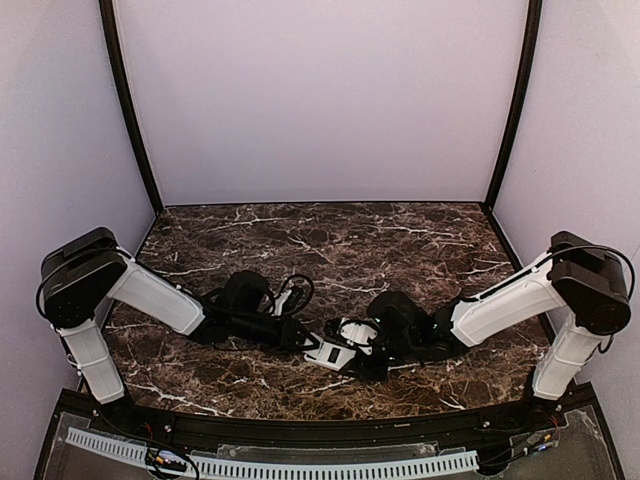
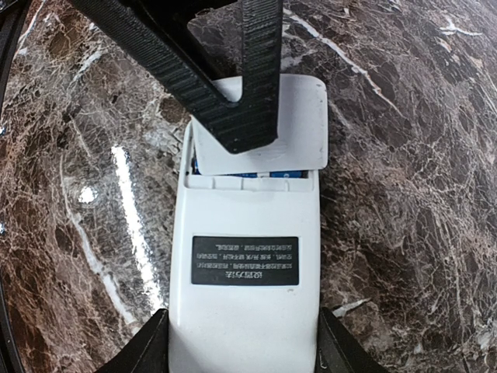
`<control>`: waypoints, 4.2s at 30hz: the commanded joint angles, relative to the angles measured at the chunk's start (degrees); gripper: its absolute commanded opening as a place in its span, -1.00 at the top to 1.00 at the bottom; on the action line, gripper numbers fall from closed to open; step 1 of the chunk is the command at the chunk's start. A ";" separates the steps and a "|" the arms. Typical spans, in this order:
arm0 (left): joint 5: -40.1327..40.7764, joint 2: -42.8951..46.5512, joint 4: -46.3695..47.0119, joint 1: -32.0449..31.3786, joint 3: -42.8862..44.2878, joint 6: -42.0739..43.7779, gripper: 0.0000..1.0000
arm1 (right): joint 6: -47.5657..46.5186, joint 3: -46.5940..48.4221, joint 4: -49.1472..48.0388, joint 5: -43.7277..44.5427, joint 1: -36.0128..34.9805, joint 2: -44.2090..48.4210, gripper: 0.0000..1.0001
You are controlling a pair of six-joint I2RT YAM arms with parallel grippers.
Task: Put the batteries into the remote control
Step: Place the battery cover on the remote control without the battery cover.
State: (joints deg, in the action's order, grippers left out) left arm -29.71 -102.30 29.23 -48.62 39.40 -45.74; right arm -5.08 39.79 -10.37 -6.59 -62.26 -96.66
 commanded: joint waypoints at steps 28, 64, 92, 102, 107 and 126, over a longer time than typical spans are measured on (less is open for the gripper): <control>4.15 4.23 -16.26 -0.47 3.32 6.03 0.48 | -0.10 -1.72 -3.07 -0.68 -0.65 -0.15 0.92; 0.42 2.07 -19.02 -0.40 4.11 7.97 0.72 | -0.28 -1.93 -3.30 0.35 -0.61 -0.31 0.96; -1.96 -1.71 -18.56 -0.40 2.64 3.48 0.76 | -0.80 -3.49 -5.18 1.25 -0.61 0.28 0.97; -1.89 -1.82 -18.24 -0.36 2.41 4.91 0.62 | -0.63 -3.49 -5.27 1.33 -0.66 0.17 0.97; -2.05 -1.62 -17.55 -0.47 2.31 4.74 0.62 | -0.63 -3.32 -5.15 1.14 -0.61 -0.05 0.97; -0.19 -1.01 -20.43 -1.54 2.36 3.83 0.64 | 2.77 -3.61 -6.15 8.14 -0.66 0.94 0.99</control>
State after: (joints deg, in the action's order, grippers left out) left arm -30.15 -102.43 15.66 -47.94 43.68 -41.78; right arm -4.21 37.17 -14.92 -3.60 -62.87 -96.40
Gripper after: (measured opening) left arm 0.182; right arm 0.544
